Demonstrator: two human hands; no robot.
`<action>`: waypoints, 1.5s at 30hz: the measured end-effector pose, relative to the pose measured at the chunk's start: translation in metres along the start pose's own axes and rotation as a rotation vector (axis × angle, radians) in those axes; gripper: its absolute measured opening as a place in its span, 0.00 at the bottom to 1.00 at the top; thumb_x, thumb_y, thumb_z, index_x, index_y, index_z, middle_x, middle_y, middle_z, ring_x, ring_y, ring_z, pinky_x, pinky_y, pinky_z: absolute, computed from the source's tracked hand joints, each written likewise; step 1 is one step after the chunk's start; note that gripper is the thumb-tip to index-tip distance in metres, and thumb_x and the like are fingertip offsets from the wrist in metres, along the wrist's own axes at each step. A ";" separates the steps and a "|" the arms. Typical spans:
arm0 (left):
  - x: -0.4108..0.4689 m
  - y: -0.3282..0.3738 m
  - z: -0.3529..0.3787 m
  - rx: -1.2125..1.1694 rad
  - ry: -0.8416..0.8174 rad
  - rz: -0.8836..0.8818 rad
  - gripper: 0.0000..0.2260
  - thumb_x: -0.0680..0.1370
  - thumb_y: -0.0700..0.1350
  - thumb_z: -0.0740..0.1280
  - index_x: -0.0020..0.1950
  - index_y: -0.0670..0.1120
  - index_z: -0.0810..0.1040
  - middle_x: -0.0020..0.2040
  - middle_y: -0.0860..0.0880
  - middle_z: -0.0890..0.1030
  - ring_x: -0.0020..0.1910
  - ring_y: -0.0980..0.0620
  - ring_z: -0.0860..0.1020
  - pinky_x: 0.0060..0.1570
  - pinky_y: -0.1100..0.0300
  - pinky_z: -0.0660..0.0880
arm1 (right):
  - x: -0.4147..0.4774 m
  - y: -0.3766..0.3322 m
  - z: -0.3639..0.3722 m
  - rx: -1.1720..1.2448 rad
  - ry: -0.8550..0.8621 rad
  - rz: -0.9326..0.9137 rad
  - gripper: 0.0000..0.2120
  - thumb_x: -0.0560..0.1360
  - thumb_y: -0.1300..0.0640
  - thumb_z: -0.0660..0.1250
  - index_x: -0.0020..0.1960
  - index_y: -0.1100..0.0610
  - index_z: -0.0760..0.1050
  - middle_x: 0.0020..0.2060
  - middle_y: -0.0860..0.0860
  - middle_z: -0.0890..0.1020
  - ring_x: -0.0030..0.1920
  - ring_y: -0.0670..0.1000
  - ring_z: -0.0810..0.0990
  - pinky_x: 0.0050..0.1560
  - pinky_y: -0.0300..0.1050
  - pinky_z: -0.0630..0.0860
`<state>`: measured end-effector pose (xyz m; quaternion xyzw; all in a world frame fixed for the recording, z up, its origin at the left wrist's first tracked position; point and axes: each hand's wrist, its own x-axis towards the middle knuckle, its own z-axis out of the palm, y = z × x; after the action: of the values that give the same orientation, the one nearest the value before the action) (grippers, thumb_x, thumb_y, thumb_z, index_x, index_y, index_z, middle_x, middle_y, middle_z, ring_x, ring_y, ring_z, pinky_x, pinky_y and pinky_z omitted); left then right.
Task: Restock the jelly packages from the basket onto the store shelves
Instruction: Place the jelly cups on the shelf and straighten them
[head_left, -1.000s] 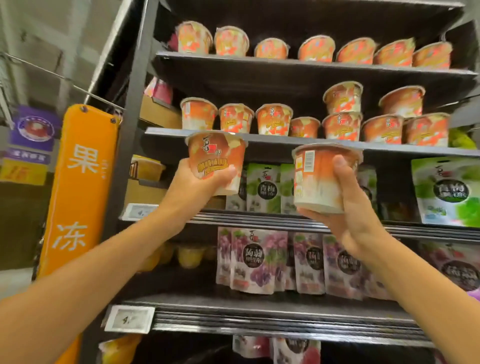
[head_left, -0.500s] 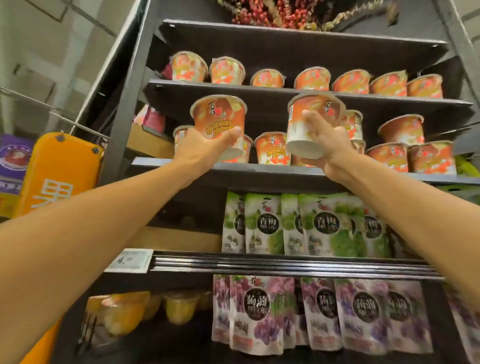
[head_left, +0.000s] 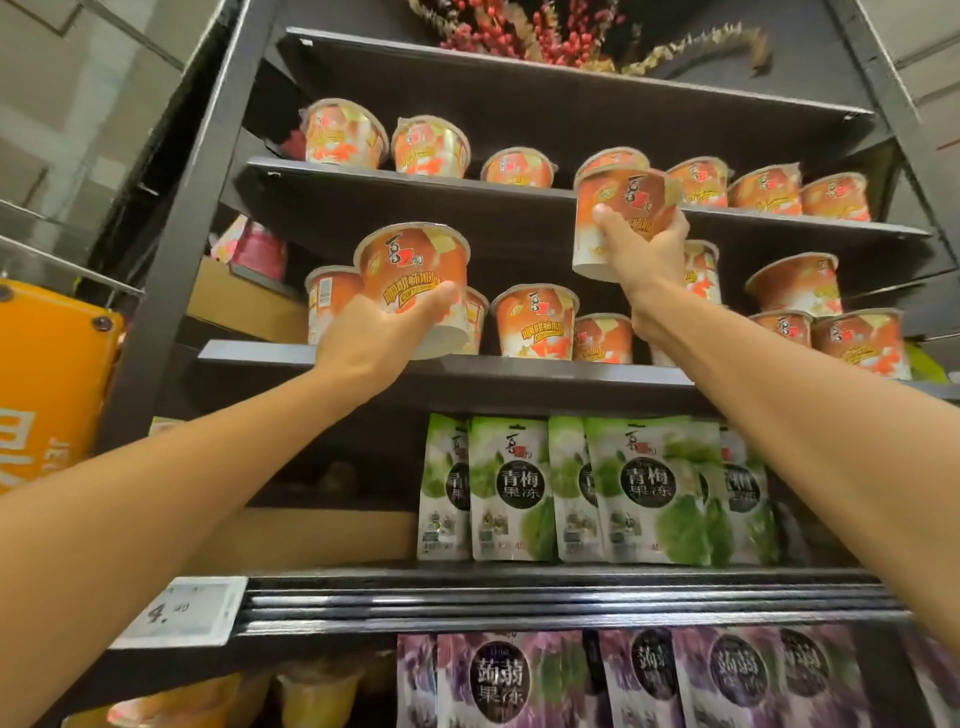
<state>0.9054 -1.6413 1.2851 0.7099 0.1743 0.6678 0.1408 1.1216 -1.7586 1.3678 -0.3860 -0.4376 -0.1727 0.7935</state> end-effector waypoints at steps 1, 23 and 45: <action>0.000 -0.001 -0.001 -0.013 -0.004 0.006 0.32 0.71 0.71 0.63 0.63 0.49 0.76 0.55 0.49 0.80 0.52 0.52 0.77 0.38 0.65 0.65 | 0.004 0.002 0.001 -0.012 -0.003 -0.006 0.46 0.71 0.38 0.71 0.79 0.49 0.49 0.70 0.50 0.68 0.67 0.52 0.71 0.68 0.51 0.71; 0.012 -0.004 -0.010 0.127 -0.120 0.026 0.32 0.70 0.72 0.60 0.65 0.52 0.74 0.55 0.53 0.77 0.46 0.56 0.73 0.38 0.67 0.61 | 0.044 0.052 0.028 -0.373 -0.146 0.146 0.40 0.72 0.33 0.67 0.73 0.58 0.61 0.65 0.57 0.74 0.64 0.59 0.76 0.63 0.58 0.73; 0.052 0.031 0.012 0.076 0.063 0.045 0.48 0.62 0.78 0.63 0.72 0.48 0.67 0.67 0.47 0.74 0.67 0.46 0.72 0.65 0.46 0.72 | -0.015 0.077 -0.028 -0.800 -0.212 -0.536 0.23 0.79 0.51 0.57 0.31 0.59 0.78 0.28 0.56 0.80 0.31 0.58 0.79 0.31 0.46 0.71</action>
<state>0.9216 -1.6467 1.3444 0.6970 0.1881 0.6858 0.0929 1.1768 -1.7316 1.3109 -0.5499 -0.4991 -0.4851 0.4617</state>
